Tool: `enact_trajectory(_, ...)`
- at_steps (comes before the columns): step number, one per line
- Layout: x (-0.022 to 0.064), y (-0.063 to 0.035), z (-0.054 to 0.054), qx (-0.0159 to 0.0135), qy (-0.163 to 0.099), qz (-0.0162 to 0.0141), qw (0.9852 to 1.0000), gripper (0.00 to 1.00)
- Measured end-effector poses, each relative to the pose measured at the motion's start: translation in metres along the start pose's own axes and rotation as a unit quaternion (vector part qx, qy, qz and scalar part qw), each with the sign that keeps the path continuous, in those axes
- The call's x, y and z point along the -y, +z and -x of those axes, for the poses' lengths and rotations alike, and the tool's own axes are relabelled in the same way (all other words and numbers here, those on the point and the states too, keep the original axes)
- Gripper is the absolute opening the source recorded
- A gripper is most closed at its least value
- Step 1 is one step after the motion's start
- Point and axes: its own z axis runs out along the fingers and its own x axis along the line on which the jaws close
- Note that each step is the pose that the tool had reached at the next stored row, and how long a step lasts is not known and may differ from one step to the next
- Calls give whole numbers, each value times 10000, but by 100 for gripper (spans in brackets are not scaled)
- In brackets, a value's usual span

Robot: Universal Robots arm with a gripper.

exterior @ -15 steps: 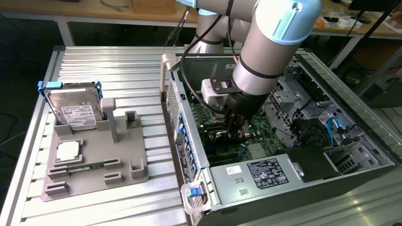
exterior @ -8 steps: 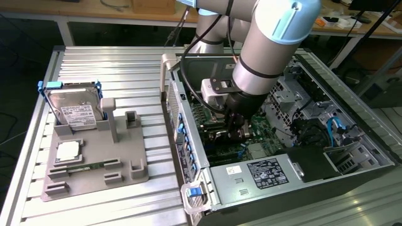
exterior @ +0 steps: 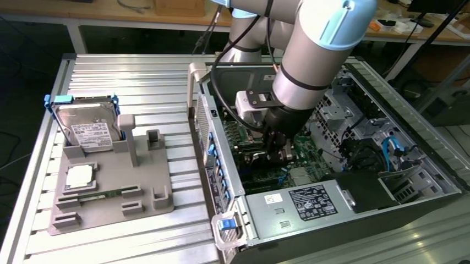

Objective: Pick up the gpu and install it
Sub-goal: 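Insert the gpu into the slot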

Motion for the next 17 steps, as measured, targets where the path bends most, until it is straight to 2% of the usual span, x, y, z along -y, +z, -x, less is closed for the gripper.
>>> enact_trajectory(9,-32,38,5,6,0,1,10000,27)
enact_trajectory(12,-31,-19,3,6,0,1,10000,27)
enact_trajectory(17,-30,-21,-24,9,1,1,10000,27)
